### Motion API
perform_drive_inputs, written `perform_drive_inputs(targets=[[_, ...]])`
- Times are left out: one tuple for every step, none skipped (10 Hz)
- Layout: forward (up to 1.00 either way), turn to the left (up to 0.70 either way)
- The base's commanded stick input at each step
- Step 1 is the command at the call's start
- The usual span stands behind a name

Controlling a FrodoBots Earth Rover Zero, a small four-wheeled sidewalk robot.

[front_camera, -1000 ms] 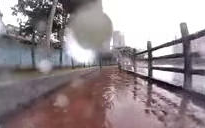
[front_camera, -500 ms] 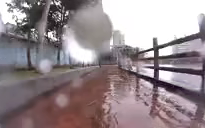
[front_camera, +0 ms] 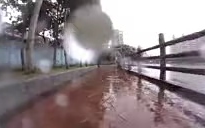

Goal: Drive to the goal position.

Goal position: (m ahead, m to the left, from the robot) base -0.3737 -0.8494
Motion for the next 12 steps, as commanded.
perform_drive_inputs(targets=[[1.00, 0.00], [1.00, 0.00], [1.00, 0.00], [1.00, 0.00], [1.00, 0.00], [1.00, 0.00], [1.00, 0.00], [1.00, 0.00], [1.00, 0.00], [1.00, 0.00], [1.00, 0.00], [1.00, 0.00]])
